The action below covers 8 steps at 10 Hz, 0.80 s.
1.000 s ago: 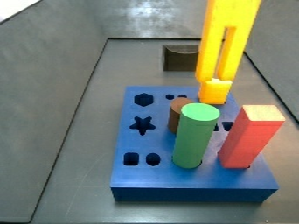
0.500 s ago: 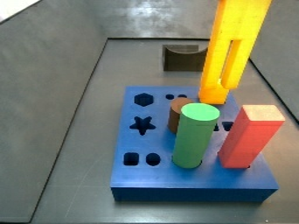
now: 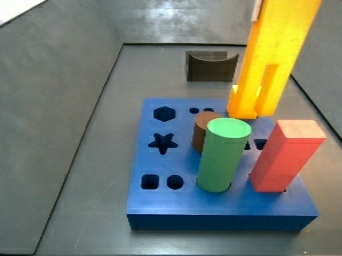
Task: Pick up the double-square object. Move up. Rotate the double-square object. Place the double-square object on the fixture. Regrasp the double-square object. Move to above the board. Insert the double-square object.
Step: Insert the double-square object.
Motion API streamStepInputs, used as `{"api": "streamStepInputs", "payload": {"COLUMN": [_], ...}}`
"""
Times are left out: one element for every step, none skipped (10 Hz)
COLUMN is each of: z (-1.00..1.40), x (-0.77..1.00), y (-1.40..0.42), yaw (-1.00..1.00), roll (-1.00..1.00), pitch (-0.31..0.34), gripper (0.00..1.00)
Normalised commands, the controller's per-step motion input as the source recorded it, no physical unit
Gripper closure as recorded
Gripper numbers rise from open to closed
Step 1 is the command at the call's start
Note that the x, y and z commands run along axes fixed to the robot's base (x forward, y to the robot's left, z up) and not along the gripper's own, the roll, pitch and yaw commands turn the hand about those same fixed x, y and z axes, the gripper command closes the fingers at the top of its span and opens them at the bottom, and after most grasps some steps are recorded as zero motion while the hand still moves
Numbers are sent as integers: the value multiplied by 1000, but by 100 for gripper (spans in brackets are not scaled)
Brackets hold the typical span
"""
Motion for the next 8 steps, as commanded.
{"api": "streamStepInputs", "payload": {"z": [0, 0, 0, 0, -189, -509, -546, -443], "x": [0, 40, 14, 0, 646, 877, 969, 860], "y": [0, -49, 97, -40, -303, -249, -286, -234], "yaw": [0, 0, 0, 0, 174, 80, 0, -14], "roll": [0, 21, -3, 0, 263, 254, 254, 211], "pitch": [6, 10, 10, 0, 227, 203, 161, 146], "gripper": [100, 100, 100, 100, 100, 100, 100, 100]}}
